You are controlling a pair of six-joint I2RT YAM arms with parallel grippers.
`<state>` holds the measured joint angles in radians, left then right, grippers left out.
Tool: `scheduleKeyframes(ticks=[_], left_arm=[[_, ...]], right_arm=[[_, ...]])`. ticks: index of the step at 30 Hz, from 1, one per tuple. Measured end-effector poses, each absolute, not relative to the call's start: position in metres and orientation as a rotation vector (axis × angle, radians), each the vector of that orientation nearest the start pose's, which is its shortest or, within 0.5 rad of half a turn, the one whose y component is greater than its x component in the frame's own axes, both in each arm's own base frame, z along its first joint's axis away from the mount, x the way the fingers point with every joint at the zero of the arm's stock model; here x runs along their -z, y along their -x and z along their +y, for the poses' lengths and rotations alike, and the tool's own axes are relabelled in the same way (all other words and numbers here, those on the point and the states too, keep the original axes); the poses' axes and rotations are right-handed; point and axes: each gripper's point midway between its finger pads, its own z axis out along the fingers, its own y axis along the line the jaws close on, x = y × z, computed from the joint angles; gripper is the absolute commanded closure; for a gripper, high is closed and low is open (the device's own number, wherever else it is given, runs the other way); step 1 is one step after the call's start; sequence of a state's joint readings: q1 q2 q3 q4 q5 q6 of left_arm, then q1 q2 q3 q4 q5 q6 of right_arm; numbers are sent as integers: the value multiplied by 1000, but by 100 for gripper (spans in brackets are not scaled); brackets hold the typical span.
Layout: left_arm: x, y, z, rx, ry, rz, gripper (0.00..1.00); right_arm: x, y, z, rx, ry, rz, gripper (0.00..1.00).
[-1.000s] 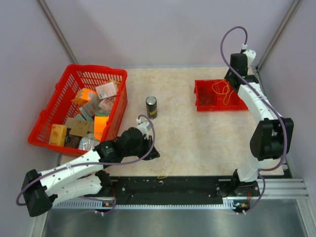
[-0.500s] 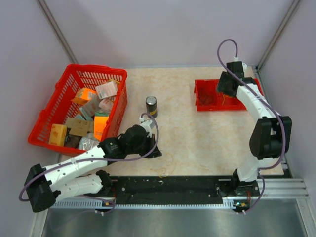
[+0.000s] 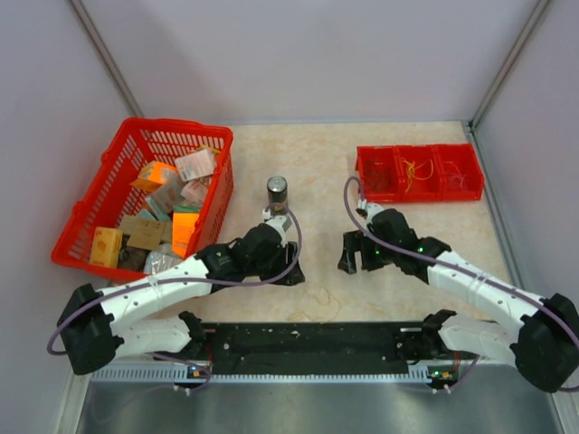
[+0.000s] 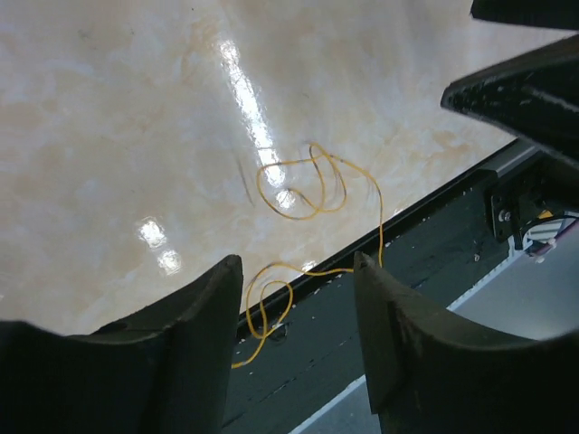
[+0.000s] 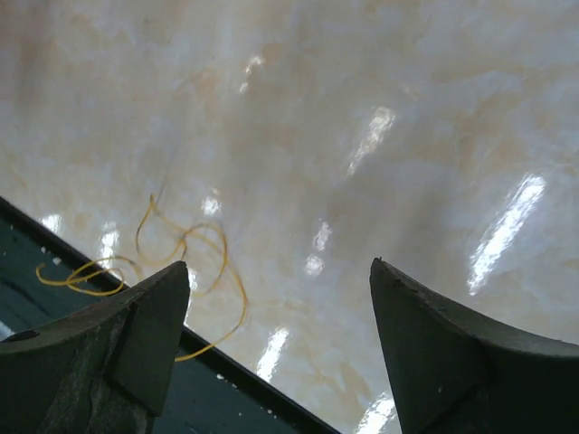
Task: Untangle the cables
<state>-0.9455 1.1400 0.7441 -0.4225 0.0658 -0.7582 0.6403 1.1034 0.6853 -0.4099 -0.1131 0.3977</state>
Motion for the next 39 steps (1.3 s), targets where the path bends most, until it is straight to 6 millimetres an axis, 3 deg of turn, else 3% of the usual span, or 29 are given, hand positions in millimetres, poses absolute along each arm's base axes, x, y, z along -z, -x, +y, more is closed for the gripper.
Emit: scheduleKeyframes(ticks=[3,8,16,21,26,31,36,39], left_arm=[[-123,-151,-266,808,-245,2511,38],[-150,-156,-247,794,-189,2407,37],[-201,-153,-210,884,-57,2157,33],[-204,-148,-195,932,8,2085,33],[-203,-148,-196,934,19,2093,33],[-197,-149,-198,919,14,2115,33],[-197,-149,-198,914,7,2116,33],[-196,-149,-198,909,-1,2117,34]], right_arm=[[-88,-185,204,-704,388,2452,16],[-92,-166,232,-839,529,2391,12],[-66,-157,267,-664,719,2482,14],[-52,-153,289,-494,793,2507,36],[-30,-154,284,-311,780,2566,53],[-22,-149,274,-238,763,2603,97],[-24,-153,266,-180,729,2596,100],[-42,-164,257,-159,678,2546,100]])
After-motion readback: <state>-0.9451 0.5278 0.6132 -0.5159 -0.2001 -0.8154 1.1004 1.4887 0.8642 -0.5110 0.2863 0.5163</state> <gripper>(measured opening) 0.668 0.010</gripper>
